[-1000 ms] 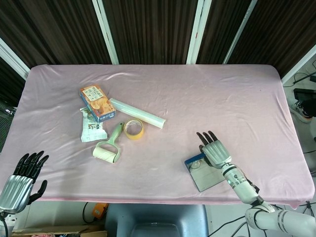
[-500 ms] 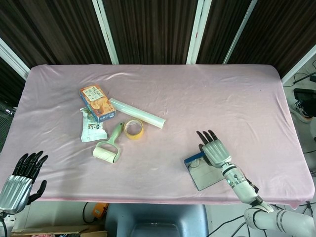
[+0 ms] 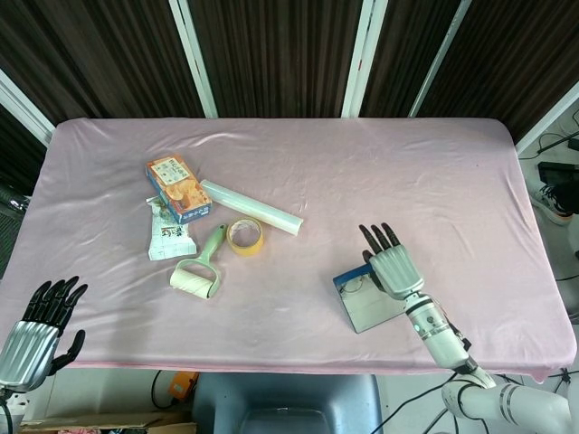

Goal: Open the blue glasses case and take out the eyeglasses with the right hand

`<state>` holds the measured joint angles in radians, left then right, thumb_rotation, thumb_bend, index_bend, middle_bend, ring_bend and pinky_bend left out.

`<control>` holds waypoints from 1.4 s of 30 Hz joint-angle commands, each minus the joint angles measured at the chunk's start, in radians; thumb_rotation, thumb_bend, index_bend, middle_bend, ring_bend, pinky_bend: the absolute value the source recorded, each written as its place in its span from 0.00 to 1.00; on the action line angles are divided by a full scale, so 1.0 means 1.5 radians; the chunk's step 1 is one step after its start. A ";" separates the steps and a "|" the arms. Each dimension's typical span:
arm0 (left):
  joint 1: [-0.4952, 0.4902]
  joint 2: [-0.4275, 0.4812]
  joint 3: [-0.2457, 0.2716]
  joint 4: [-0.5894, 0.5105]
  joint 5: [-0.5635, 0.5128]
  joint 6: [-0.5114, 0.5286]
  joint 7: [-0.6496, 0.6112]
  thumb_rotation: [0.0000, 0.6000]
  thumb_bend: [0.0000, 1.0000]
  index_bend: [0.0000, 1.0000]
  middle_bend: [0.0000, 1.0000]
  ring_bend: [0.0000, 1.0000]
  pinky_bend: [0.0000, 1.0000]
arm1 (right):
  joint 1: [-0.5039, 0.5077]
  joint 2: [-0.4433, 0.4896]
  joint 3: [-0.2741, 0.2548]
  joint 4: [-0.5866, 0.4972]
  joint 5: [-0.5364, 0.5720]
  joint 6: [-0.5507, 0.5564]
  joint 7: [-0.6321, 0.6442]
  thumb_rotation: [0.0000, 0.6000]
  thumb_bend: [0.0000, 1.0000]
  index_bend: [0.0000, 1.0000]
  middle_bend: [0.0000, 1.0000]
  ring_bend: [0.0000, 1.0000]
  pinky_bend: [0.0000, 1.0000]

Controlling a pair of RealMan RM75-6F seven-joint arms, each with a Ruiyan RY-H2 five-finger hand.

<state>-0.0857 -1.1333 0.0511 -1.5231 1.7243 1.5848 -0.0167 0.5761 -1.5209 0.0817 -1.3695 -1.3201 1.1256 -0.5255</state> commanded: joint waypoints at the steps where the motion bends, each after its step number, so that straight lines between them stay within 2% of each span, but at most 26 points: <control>1: 0.000 0.000 0.000 0.001 0.000 0.001 -0.001 1.00 0.45 0.00 0.00 0.00 0.00 | -0.005 -0.020 0.010 0.022 -0.018 0.034 -0.016 1.00 0.57 0.67 0.13 0.00 0.00; 6: 0.001 0.001 0.000 0.001 0.001 0.002 -0.003 1.00 0.45 0.00 0.00 0.00 0.00 | -0.012 -0.047 0.008 0.062 -0.040 0.071 -0.050 1.00 0.57 0.67 0.14 0.00 0.00; 11: 0.000 0.000 0.000 0.001 0.000 -0.001 -0.002 1.00 0.45 0.00 0.00 0.00 0.00 | -0.015 -0.065 0.003 0.091 -0.052 0.075 -0.048 1.00 0.57 0.67 0.14 0.00 0.00; 27: 0.000 0.000 0.000 0.000 0.000 -0.002 0.000 1.00 0.45 0.00 0.00 0.00 0.00 | -0.023 -0.077 0.006 0.102 -0.079 0.100 -0.052 1.00 0.57 0.67 0.14 0.00 0.00; 34: -0.001 0.000 0.000 0.000 -0.001 -0.003 0.000 1.00 0.45 0.00 0.00 0.00 0.00 | -0.020 -0.083 0.026 0.125 -0.057 0.087 -0.056 1.00 0.57 0.67 0.15 0.00 0.00; 42: 0.000 0.000 0.000 0.000 -0.001 -0.002 0.000 1.00 0.45 0.00 0.00 0.00 0.00 | -0.007 -0.104 0.076 0.202 0.011 0.049 -0.051 1.00 0.57 0.67 0.15 0.00 0.00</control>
<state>-0.0859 -1.1331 0.0509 -1.5226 1.7229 1.5822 -0.0169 0.5589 -1.6659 0.1761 -1.0940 -1.3279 1.2152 -0.6063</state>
